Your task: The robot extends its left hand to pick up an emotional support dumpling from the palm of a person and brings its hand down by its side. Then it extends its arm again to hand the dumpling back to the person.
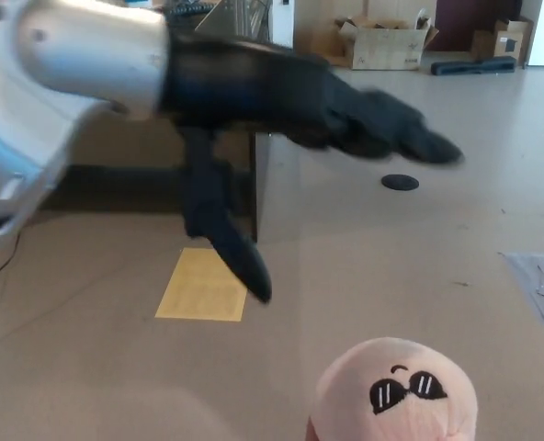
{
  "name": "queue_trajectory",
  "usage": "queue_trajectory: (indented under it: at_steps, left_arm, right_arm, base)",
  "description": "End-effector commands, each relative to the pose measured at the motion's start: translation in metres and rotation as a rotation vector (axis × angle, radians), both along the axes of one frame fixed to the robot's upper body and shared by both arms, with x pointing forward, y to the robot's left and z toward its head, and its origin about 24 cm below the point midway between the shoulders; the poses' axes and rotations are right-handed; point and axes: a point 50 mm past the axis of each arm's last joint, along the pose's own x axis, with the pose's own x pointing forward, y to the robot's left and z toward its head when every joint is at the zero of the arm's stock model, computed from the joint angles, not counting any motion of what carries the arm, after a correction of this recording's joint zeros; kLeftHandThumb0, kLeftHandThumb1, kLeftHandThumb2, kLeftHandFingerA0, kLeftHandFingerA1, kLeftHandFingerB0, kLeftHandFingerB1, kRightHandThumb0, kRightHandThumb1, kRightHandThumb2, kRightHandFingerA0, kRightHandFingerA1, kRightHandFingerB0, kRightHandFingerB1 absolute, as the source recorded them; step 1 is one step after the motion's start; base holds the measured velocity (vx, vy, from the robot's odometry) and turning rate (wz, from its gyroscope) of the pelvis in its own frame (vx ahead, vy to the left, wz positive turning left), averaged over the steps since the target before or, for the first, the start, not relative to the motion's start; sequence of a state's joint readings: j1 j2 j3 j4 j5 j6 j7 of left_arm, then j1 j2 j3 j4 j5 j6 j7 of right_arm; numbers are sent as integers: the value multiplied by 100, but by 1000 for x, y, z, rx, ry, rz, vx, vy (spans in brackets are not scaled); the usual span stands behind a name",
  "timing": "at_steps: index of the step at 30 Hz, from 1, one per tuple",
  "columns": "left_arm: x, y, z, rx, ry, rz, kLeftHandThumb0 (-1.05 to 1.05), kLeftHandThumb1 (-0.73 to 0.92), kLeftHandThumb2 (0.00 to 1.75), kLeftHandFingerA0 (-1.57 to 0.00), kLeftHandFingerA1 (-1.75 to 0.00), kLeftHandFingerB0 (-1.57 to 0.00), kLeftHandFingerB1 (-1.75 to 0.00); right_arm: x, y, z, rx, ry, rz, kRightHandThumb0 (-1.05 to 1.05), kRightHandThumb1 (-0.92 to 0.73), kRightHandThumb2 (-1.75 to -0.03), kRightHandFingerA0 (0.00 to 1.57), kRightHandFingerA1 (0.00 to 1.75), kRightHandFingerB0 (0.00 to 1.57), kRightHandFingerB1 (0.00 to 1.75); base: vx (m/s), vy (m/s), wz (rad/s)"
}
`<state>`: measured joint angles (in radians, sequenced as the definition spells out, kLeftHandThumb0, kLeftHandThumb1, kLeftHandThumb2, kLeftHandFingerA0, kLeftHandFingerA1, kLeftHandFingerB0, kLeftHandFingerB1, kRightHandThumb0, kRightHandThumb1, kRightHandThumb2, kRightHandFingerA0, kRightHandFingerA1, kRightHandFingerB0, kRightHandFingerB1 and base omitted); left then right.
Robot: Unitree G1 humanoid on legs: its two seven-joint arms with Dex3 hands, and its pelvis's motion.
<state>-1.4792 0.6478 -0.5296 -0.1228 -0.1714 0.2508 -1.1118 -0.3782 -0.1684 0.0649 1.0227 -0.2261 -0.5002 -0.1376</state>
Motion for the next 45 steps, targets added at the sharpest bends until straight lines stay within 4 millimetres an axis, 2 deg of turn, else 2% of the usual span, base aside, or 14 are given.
queue_trajectory:
  at_steps: [1,5,6,8,9,14,15,20,22,34,36,40,42,45]
  left_arm:
    - [-8,-18,-10,185,19,1,-23,39,52,0,0,0,-1]
    - [-10,-24,-15,205,53,-6,-19,35,61,0,-3,0,-2]
    - [-12,-27,-21,235,39,-26,-25,34,61,0,-3,0,-2]
    - [-12,-27,-24,250,33,-32,-25,34,61,0,-3,0,-2]
    - [-12,-28,-26,261,35,-32,-24,38,52,0,-2,0,0]
    - [-12,-30,-33,283,51,-36,-24,37,51,0,-3,0,0]
    - [-14,-33,-36,292,58,-48,-27,37,51,0,0,0,0]
    - [-16,-36,-38,299,50,-58,-27,38,52,0,0,0,0]
    - [-15,-41,-42,297,20,-78,-31,38,52,0,0,0,0]
    - [-10,-52,-52,258,-9,-69,-38,24,53,0,0,0,0]
    - [-6,-54,-57,246,-21,-63,-56,12,56,0,-6,0,-2]
    - [-1,-56,-65,238,-32,-69,-72,10,60,0,-10,0,0]
    - [1,-56,-71,240,-25,-75,-77,17,52,0,-3,0,0]
    - [2,-56,-75,237,10,-72,-70,13,58,0,0,0,0]
  right_arm:
    - [10,-10,14,-61,-36,-7,-34,-62,-58,77,62,49,40]
    - [11,-11,14,-70,-30,2,-35,-63,-58,74,63,48,40]
    - [12,-11,14,-95,-16,11,-34,-65,-59,63,50,57,46]
    - [14,-10,15,-105,-10,15,-34,-65,-59,63,50,57,46]
    - [14,-10,16,-117,-27,28,-39,-68,-60,48,40,54,42]
    - [15,-9,20,-133,-58,51,-45,-70,-61,54,42,60,42]
    - [15,-7,21,-76,-53,71,-52,-74,-62,65,60,65,43]
    - [15,-6,22,-51,-51,91,-50,-74,-62,64,63,64,44]
    - [15,-6,23,-47,-40,103,-51,-73,-62,66,56,62,44]
    - [18,-5,26,-35,-45,113,-50,-72,-62,67,60,63,45]
    - [19,-3,27,-37,-46,118,-50,-72,-62,67,60,63,45]
    - [20,-2,27,-37,-46,122,-50,-72,-62,67,60,63,45]
    - [21,-2,27,-36,-47,122,-50,-72,-62,67,60,63,45]
    - [21,-1,28,-36,-49,123,-50,-72,-62,67,60,63,45]
  base:
    - [0,0,0]
    - [0,0,0]
    - [0,0,0]
    - [0,0,0]
    - [0,0,0]
    - [0,0,0]
    - [0,0,0]
    - [0,0,0]
    - [0,0,0]
    - [0,0,0]
    - [0,0,0]
    - [0,0,0]
    - [0,0,0]
    - [0,0,0]
